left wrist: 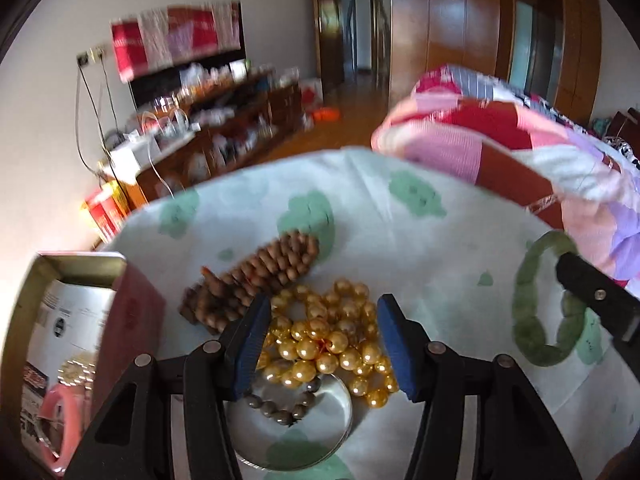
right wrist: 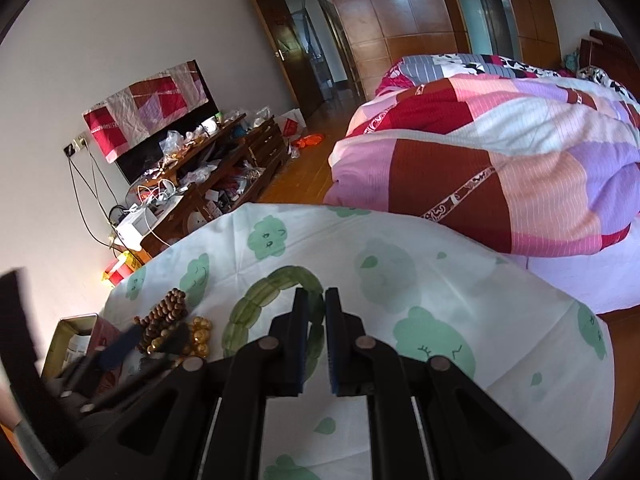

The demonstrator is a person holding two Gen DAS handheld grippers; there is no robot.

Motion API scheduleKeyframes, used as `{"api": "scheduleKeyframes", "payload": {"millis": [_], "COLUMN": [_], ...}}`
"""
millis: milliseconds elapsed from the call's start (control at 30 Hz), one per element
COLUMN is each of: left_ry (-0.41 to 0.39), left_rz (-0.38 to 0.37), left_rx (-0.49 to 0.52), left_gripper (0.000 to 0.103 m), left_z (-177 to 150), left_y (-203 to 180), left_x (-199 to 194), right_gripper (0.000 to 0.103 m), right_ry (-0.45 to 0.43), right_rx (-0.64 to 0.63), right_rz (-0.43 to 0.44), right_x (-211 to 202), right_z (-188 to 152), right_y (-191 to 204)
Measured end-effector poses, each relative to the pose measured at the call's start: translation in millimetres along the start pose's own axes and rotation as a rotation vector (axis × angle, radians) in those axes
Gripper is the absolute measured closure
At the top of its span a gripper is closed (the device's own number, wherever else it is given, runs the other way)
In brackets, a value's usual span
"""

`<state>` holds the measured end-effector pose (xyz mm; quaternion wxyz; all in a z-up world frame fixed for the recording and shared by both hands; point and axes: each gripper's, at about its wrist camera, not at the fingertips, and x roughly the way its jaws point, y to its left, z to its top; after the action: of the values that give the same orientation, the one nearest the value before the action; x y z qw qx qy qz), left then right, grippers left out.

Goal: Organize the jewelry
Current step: 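Grasp the gold bead strand with the left gripper while the right gripper approaches the jade bangle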

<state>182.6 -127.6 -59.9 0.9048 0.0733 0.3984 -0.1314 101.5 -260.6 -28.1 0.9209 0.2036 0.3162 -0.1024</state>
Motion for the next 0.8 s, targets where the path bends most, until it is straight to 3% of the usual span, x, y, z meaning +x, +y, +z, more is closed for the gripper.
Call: {"api": "scheduleKeyframes", "payload": {"millis": [67,100,167,300,500,800], "left_ry": [0.047,0.046,0.045,0.01,-0.282,-0.328], "left_rz": [-0.022,-0.029,-0.072,-0.12,-0.191,-0.187], "left_rx": [-0.013,-0.018,-0.023,-0.05,-0.059,-0.081], "left_gripper": [0.051,0.062,0.072,0.077,0.079,0.079], "left_z": [-0.2,-0.2,-1.8,-2.3,-19.5,-46.3], "left_y": [2.8,3.5,2.9,8.1,14.2,19.8], "left_x": [6.9,6.0,2.8,-5.9,-66.7,-109.1], "right_gripper": [0.092,0.092,0.092,0.092,0.092,0.092], "right_ry": [0.004,0.008,0.014,0.009,-0.015,-0.052], "right_rx": [0.006,0.012,0.024,0.025,0.028,0.004], "right_rz": [0.004,0.007,0.015,0.013,0.011,0.059], "right_x": [0.7,1.0,1.1,0.3,-2.4,-6.9], "right_z": [0.7,0.2,-1.0,-1.6,-0.5,0.7], "right_y": [-2.1,-2.9,-4.6,-4.8,-6.8,-0.8]}}
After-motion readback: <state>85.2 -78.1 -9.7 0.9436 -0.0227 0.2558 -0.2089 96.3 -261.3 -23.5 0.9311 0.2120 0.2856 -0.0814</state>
